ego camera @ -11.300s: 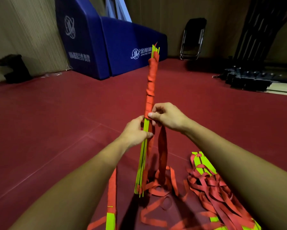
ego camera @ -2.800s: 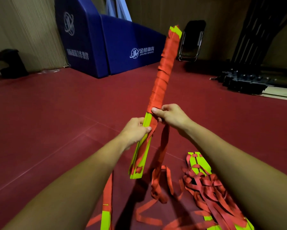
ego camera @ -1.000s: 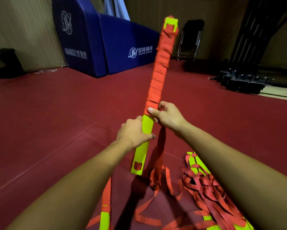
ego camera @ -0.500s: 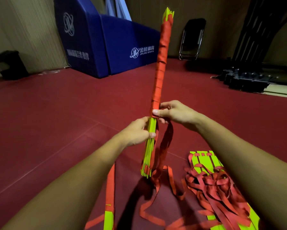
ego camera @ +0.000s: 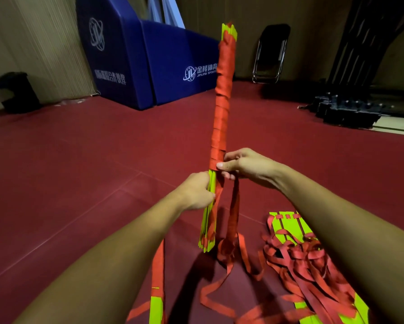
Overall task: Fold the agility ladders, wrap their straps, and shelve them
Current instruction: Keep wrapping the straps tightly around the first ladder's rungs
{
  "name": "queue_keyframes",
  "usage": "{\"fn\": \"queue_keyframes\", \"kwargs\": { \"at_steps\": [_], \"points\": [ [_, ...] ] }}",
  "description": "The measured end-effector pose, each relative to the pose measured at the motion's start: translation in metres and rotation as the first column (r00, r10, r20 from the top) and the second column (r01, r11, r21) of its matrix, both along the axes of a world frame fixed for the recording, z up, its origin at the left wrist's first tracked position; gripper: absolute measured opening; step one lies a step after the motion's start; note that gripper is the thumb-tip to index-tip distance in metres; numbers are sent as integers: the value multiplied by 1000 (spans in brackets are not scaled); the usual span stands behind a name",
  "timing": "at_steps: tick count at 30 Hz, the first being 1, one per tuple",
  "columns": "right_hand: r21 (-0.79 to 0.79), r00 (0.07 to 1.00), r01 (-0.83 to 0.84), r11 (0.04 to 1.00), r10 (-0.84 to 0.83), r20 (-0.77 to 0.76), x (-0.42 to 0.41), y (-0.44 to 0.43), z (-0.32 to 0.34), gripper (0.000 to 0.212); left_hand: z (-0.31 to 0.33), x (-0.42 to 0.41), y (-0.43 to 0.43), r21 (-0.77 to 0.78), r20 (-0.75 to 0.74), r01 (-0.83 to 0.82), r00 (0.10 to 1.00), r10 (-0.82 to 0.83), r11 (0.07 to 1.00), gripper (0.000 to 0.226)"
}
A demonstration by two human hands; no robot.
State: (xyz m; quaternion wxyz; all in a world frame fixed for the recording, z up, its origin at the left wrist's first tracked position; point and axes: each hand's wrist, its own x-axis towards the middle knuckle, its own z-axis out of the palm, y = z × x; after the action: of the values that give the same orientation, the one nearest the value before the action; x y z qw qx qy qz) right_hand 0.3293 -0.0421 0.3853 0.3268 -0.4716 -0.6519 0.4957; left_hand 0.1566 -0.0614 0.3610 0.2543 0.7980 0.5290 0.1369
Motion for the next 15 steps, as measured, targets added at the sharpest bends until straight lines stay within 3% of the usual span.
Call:
{"fn": "queue_keyframes", "kwargs": {
  "at_steps": [4, 7, 8, 11, 15],
  "points": [
    [151, 979, 68, 986, -95, 180, 2, 5, -2, 25, -1, -6, 5, -62, 126, -40, 991, 47, 997, 38],
    [219, 978, 166, 962, -189, 86, -3, 10, -9, 26, -4, -4, 13, -131, 292, -46, 953, 83, 990, 65],
    [228, 975, 197, 954, -216, 61, -5, 11, -12, 26, 0, -2, 11, -147, 310, -35, 947, 79, 988, 62],
    [273, 944, 274, 922, -312, 107, -9, 15, -18, 32, 12, 5, 0, -200, 342, -22, 935, 90, 980, 19],
    [308, 914, 331, 892, -384, 131, -14, 15, -18, 37, 0, 2, 6, -208, 423, -51, 896, 137, 977, 11]
  ]
}}
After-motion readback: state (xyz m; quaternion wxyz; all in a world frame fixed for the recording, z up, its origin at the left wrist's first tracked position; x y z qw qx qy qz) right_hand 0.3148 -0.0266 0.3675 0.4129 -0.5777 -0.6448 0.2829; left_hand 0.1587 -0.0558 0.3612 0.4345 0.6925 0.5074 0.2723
